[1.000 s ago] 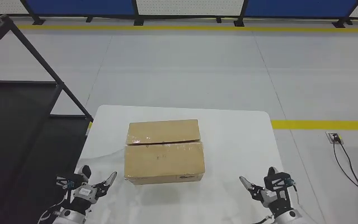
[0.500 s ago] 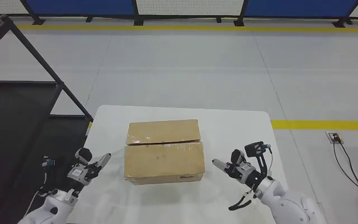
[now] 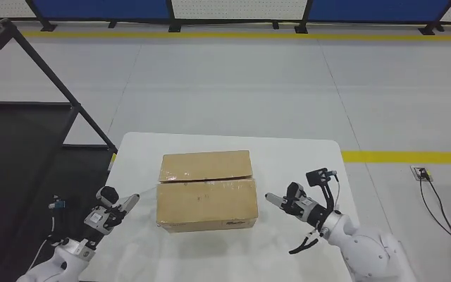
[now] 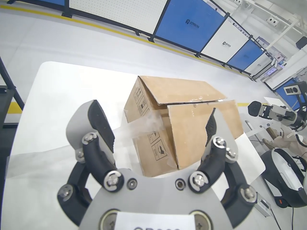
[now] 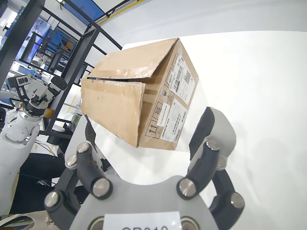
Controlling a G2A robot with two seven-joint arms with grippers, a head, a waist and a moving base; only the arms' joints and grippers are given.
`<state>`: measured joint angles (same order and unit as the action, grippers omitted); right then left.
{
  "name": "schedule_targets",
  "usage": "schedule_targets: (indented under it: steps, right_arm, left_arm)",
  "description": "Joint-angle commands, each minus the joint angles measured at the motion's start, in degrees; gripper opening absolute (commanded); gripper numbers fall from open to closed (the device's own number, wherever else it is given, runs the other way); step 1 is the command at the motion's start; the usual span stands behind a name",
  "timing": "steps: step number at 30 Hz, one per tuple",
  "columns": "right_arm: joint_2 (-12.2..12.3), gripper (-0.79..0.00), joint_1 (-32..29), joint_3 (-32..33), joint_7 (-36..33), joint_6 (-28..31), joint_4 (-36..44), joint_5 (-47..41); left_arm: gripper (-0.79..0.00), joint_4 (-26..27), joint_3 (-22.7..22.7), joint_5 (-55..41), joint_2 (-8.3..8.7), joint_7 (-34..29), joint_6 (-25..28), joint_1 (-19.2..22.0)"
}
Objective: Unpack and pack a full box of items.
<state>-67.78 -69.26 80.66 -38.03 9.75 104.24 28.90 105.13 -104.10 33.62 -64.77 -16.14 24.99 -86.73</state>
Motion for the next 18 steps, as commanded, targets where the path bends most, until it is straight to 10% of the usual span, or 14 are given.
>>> schedule_targets:
  steps: [1, 18]
  right_arm:
    - [-0.3, 0.0, 2.0, -1.1, 1.6, 0.5, -2.7, -5.5]
    - [-2.5, 0.0, 21.8, -13.2, -6.2, 16.9, -27.1, -19.6]
  left_arm:
    - [0.0, -0.3, 0.6, -2.0, -0.02, -0.7, -1.4, 1.2]
    - [0.0, -4.0, 0.3, -13.6, 1.01, -11.1, 2.3, 4.3]
